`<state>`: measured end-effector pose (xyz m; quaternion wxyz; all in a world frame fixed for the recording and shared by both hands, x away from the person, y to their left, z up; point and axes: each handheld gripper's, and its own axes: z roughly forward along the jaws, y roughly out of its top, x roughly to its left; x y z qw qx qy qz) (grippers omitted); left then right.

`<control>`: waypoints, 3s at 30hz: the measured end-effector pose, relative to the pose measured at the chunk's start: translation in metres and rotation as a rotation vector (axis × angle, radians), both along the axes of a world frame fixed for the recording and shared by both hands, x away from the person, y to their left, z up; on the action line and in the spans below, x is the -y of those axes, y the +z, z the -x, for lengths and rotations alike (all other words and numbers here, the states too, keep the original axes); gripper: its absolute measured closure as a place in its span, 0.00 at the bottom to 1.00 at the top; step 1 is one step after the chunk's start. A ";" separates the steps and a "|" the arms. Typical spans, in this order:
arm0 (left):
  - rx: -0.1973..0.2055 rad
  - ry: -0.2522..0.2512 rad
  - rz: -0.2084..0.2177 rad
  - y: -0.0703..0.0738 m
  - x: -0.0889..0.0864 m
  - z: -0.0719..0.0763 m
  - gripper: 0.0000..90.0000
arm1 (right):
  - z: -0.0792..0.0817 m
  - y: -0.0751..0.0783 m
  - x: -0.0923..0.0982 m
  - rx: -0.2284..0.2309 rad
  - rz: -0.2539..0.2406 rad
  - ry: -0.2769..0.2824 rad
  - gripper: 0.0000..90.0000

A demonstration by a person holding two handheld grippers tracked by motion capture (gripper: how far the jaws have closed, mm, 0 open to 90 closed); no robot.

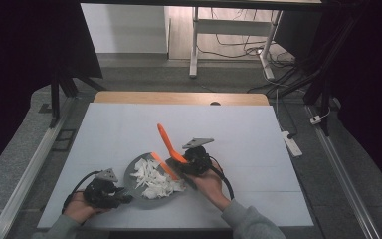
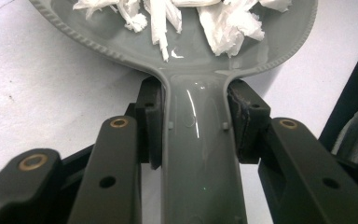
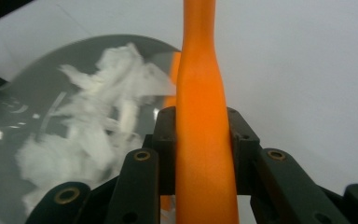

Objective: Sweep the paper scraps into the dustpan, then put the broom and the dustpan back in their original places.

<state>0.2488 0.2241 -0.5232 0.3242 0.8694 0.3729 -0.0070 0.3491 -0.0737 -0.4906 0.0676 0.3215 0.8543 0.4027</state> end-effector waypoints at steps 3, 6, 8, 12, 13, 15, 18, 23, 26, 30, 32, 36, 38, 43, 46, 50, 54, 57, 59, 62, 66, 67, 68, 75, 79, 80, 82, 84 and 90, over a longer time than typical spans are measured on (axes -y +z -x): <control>0.001 0.000 -0.002 0.000 0.000 0.000 0.68 | 0.006 -0.001 -0.015 -0.003 -0.041 0.020 0.78; 0.000 0.002 -0.001 -0.001 0.000 0.000 0.68 | 0.010 0.002 -0.031 0.012 -0.059 0.049 0.78; 0.001 0.003 0.000 -0.001 0.000 0.000 0.68 | 0.011 0.004 -0.038 0.022 -0.078 0.066 0.78; 0.002 0.006 0.006 -0.002 -0.001 0.000 0.68 | 0.012 0.009 -0.040 0.043 -0.109 0.077 0.78; 0.002 0.006 0.007 -0.002 -0.001 0.000 0.68 | 0.011 0.010 -0.038 0.044 -0.115 0.072 0.78; 0.002 0.007 0.006 -0.002 -0.001 0.000 0.68 | 0.009 0.013 -0.031 0.045 -0.126 0.059 0.78; 0.001 0.008 0.009 -0.002 -0.001 0.000 0.68 | 0.006 0.017 -0.019 0.051 -0.135 0.035 0.78; 0.001 0.010 0.015 -0.002 -0.002 0.000 0.68 | 0.001 0.020 -0.002 0.061 -0.140 -0.001 0.78; 0.001 0.013 0.018 -0.002 -0.002 0.000 0.68 | -0.001 0.022 0.005 0.063 -0.143 -0.017 0.78; 0.004 0.013 0.018 -0.002 -0.002 0.001 0.68 | -0.002 0.024 0.009 0.069 -0.153 -0.023 0.78; 0.007 0.013 0.017 -0.002 -0.002 0.001 0.68 | -0.002 0.026 0.011 0.075 -0.155 -0.025 0.78; 0.017 0.026 0.024 -0.001 -0.003 0.001 0.68 | -0.003 0.028 0.020 0.077 -0.156 -0.042 0.78; 0.022 0.039 0.029 0.000 -0.003 0.001 0.68 | -0.004 0.028 0.026 0.082 -0.154 -0.047 0.78; 0.036 0.057 0.035 0.000 -0.005 0.001 0.68 | -0.006 0.029 0.042 0.094 -0.156 -0.063 0.78; 0.054 0.074 0.045 0.003 -0.007 0.002 0.68 | -0.006 0.030 0.051 0.104 -0.161 -0.067 0.78; 0.071 0.105 0.053 0.005 -0.010 0.002 0.68 | -0.005 0.033 0.064 0.115 -0.175 -0.071 0.78; 0.080 0.136 0.065 0.007 -0.012 0.002 0.68 | -0.003 0.036 0.078 0.124 -0.191 -0.067 0.78; 0.092 0.163 0.079 0.009 -0.014 0.003 0.68 | 0.000 0.037 0.088 0.132 -0.191 -0.064 0.78; 0.102 0.187 0.086 0.011 -0.015 0.002 0.68 | 0.002 0.038 0.094 0.134 -0.197 -0.057 0.78; 0.111 0.231 0.103 0.014 -0.017 0.003 0.68 | 0.006 0.038 0.105 0.131 -0.198 -0.047 0.78; 0.117 0.279 0.117 0.016 -0.018 0.002 0.68 | 0.011 0.040 0.122 0.128 -0.207 -0.043 0.78; 0.117 0.293 0.120 0.017 -0.018 0.002 0.68 | 0.013 0.040 0.126 0.122 -0.212 -0.045 0.78; 0.118 0.309 0.122 0.017 -0.018 0.002 0.68 | 0.014 0.040 0.129 0.118 -0.217 -0.045 0.78; 0.116 0.427 0.106 0.019 -0.016 0.001 0.68 | 0.018 0.035 0.151 0.037 -0.198 -0.058 0.78; 0.100 0.518 0.113 0.017 -0.015 -0.002 0.68 | 0.016 0.027 0.163 -0.054 -0.204 -0.074 0.78; 0.096 0.537 0.115 0.016 -0.015 -0.003 0.68 | 0.015 0.025 0.166 -0.074 -0.200 -0.077 0.78; 0.093 0.578 0.113 0.014 -0.013 -0.005 0.68 | 0.012 0.019 0.171 -0.112 -0.199 -0.079 0.78; 0.094 0.626 0.105 0.013 -0.011 -0.007 0.68 | 0.009 0.014 0.175 -0.140 -0.197 -0.085 0.78; 0.079 0.727 0.064 0.006 0.000 -0.016 0.68 | -0.001 0.001 0.176 -0.218 -0.178 -0.098 0.78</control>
